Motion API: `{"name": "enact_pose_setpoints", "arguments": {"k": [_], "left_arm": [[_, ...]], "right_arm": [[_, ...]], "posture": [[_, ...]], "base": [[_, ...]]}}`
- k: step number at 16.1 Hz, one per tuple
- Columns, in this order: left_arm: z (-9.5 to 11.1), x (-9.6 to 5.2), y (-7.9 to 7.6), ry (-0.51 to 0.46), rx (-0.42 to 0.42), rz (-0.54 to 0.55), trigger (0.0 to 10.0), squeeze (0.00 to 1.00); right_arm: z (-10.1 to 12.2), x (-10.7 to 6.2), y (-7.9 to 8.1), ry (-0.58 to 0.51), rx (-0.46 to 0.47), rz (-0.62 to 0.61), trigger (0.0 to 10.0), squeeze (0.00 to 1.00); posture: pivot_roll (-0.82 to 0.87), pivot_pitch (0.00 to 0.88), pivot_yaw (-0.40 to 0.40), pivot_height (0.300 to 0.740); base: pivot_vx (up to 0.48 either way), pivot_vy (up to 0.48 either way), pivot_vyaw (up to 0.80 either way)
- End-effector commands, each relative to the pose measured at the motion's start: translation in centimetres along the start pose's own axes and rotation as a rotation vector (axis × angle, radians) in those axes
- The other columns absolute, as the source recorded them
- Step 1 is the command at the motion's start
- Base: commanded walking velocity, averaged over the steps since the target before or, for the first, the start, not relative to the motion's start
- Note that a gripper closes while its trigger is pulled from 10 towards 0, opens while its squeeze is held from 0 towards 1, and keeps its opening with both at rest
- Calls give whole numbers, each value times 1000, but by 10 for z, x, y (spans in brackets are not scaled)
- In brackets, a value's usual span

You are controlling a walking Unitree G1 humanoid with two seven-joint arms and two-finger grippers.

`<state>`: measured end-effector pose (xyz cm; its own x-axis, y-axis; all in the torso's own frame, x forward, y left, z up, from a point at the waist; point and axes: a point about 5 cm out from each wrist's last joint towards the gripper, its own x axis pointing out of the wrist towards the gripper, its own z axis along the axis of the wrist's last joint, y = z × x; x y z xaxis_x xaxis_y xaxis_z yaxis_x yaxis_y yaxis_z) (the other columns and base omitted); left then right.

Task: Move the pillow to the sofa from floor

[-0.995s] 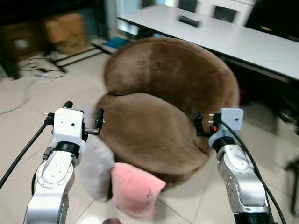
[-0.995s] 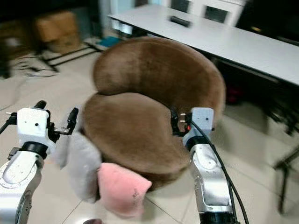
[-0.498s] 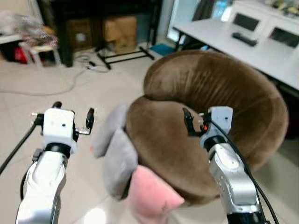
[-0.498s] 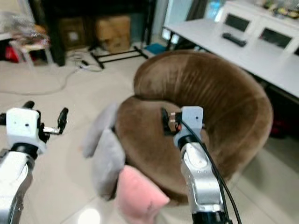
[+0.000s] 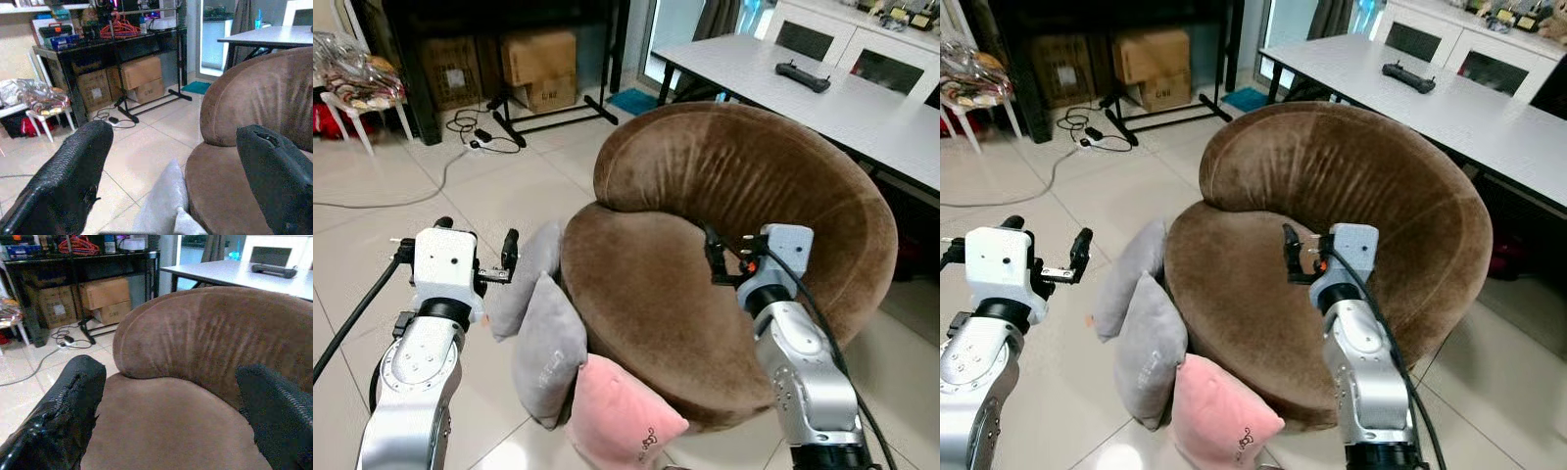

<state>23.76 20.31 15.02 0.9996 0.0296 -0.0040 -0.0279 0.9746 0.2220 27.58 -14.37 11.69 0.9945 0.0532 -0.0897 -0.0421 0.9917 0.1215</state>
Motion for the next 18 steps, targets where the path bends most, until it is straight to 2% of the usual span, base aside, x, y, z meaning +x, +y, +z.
{"name": "enact_pose_setpoints", "arguments": {"k": [1,5,11,16,18], "left_arm": [[-3,-1,-2,13,-16,-14,10000,0],[-3,-2,3,-38,84,12,10000,0],[-4,-1,3,-52,83,-7,10000,0],[-3,-1,1,-59,53,-23,10000,0],[-3,-2,1,-66,48,-26,10000,0]], "right_arm": [[2,1,-6,2,-19,-21,10000,0],[-2,0,-5,21,1,-15,10000,0],[-6,-1,-3,38,2,-11,10000,0],[-6,0,-5,43,-16,-11,10000,0],[-6,1,-4,45,-19,-8,10000,0]], "posture": [[85,0,-82,695],[89,0,-84,645],[84,0,-68,590],[85,0,-77,590],[87,0,-80,590]], "base": [[0,0,0],[0,0,0],[0,0,0],[0,0,0],[306,0,0]]}}
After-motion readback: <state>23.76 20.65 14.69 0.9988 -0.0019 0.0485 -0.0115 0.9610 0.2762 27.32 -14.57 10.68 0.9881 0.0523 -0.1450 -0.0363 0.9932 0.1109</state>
